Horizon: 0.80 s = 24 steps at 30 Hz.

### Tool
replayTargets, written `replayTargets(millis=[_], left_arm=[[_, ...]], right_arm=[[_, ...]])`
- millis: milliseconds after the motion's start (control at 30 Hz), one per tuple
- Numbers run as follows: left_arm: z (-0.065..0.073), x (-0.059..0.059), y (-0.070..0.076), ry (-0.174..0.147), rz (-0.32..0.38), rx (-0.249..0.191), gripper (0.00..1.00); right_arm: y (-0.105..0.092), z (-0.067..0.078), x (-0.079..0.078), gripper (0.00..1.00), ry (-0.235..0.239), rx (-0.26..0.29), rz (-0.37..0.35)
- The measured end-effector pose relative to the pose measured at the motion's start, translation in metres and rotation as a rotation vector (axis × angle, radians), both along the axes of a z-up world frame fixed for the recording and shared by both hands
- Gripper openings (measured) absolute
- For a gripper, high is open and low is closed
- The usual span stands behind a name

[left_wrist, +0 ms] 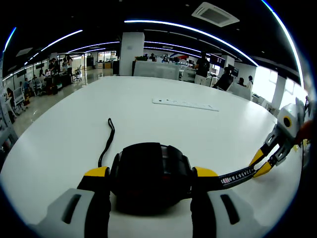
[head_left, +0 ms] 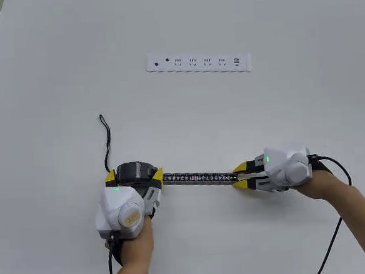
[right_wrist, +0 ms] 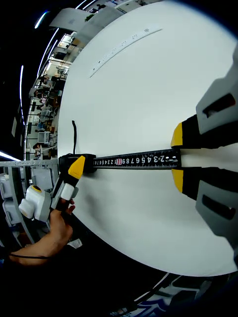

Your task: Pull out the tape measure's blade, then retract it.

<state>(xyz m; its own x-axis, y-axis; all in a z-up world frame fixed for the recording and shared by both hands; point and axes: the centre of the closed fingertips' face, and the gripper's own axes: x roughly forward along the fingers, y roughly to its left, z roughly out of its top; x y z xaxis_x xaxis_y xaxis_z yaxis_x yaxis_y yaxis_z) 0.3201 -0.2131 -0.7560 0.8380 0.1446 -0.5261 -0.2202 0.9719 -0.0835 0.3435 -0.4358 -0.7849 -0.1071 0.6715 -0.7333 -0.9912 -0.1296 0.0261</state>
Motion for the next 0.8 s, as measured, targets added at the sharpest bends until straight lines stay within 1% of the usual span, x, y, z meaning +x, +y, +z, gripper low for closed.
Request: replayTargets(millis=[800], left_arm=[[-0.001,0.0,-0.001,0.006,0.0,-0.001,0.62]], right_arm=[[0.028,0.0,-0.007,0.11,-0.005,0.005,0.003]])
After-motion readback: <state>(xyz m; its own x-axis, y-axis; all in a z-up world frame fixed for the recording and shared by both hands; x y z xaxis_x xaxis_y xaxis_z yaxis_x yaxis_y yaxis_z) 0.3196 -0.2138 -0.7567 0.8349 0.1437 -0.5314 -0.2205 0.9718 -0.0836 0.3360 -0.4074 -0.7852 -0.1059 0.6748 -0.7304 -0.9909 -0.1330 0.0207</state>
